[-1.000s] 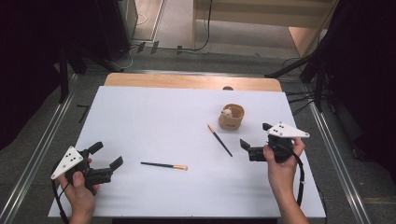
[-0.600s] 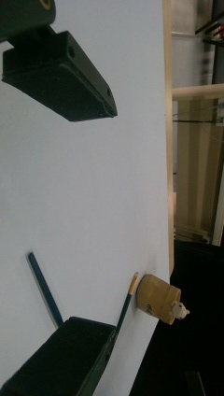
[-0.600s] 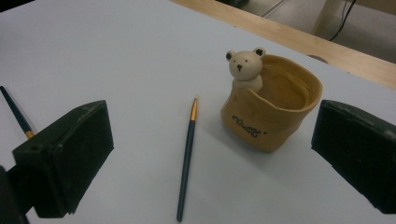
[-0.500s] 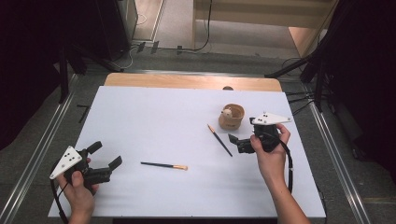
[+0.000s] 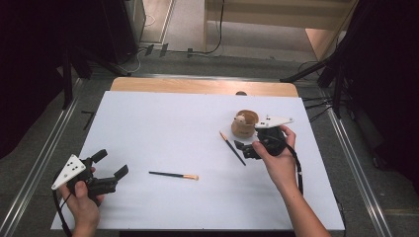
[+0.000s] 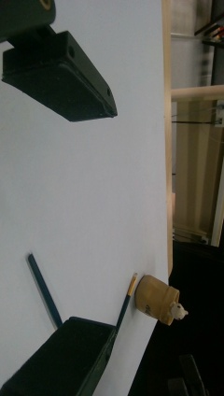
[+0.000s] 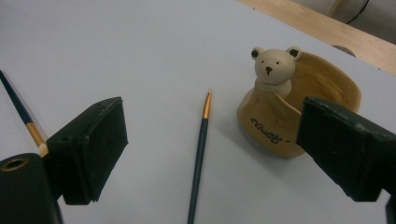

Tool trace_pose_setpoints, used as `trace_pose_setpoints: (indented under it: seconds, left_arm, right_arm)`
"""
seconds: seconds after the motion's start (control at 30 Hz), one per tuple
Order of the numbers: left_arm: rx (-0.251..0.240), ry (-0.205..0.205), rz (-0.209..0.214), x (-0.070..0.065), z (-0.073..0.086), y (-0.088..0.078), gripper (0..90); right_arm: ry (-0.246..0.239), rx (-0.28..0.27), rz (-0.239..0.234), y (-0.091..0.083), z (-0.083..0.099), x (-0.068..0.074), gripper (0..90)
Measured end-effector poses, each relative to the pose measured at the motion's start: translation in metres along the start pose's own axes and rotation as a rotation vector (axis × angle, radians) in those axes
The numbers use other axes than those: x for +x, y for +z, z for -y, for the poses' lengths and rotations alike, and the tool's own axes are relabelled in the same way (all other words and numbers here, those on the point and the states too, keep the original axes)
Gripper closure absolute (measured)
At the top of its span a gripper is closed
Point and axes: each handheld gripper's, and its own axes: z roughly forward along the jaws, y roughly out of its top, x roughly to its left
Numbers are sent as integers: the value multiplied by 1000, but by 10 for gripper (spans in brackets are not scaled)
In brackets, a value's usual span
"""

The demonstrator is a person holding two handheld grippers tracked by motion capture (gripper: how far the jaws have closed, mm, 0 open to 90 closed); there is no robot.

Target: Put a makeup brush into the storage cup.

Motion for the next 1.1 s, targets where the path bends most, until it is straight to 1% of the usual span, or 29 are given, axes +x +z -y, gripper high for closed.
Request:
trace_pose_setpoints:
  seconds: [0.03, 0.1, 0.13, 0.17, 0.2, 0.23, 0.3, 0.37, 0.4, 0.53, 0.57, 0.63, 0.67, 0.73, 0.77, 0.8, 0.9, 0.93, 0.97, 1.1]
  left_arm:
    - [0, 1, 0, 0, 0, 0, 2]
    - [0, 1, 0, 0, 0, 0, 2]
    - [-1, 1, 0, 0, 0, 0, 2]
    - [-1, 1, 1, 0, 0, 0, 2]
    - [-1, 1, 1, 0, 0, 0, 2]
    - [-2, 2, 1, 0, 0, 0, 2]
    - [-2, 3, 1, 0, 0, 0, 2]
    - [-2, 2, 0, 0, 0, 0, 2]
    - [-2, 2, 0, 0, 0, 0, 2]
    - [0, 5, 3, -1, 0, 1, 2]
    - [0, 5, 3, -1, 0, 1, 2]
    - [1, 6, 3, -1, 0, 1, 2]
    - [1, 6, 3, -1, 0, 1, 2]
    - [5, 6, 3, -1, 1, 1, 2]
    - [6, 6, 4, -1, 1, 1, 2]
    - [6, 7, 4, -1, 1, 1, 2]
    - [7, 7, 4, -2, 1, 2, 2]
    - [9, 11, 5, -2, 1, 2, 2]
    - [10, 12, 5, -2, 1, 2, 2]
    - [7, 8, 2, -2, 1, 1, 2]
  right_arm:
    - [-2, 22, 13, 3, -2, 1, 130]
    - [0, 46, 19, 7, -3, 2, 137]
    - [0, 46, 19, 7, -3, 2, 137]
    - [-5, 82, 17, 12, -5, 3, 138]
    - [-5, 82, 17, 12, -5, 3, 138]
    - [-15, 105, 9, 16, -6, 4, 139]
    - [-16, 127, -2, 20, -7, 5, 152]
    - [-24, 138, -24, 23, -7, 6, 183]
    - [-24, 143, -24, 25, -7, 6, 198]
    - [-27, 166, -15, 31, -10, 7, 245]
    - [-28, 172, -5, 32, -11, 7, 268]
    - [-24, 192, 16, 34, -12, 6, 342]
    - [-17, 199, 17, 35, -12, 5, 363]
    - [-14, 218, 2, 38, -13, 3, 379]
    - [-11, 232, 4, 39, -13, 3, 380]
    - [-19, 238, 4, 41, -14, 3, 397]
    - [-4, 253, 16, 45, -14, 3, 457]
    - [-10, 258, 13, 47, -14, 2, 460]
    - [-3, 272, 16, 49, -14, 2, 467]
    - [11, 309, -10, 55, -13, 0, 528]
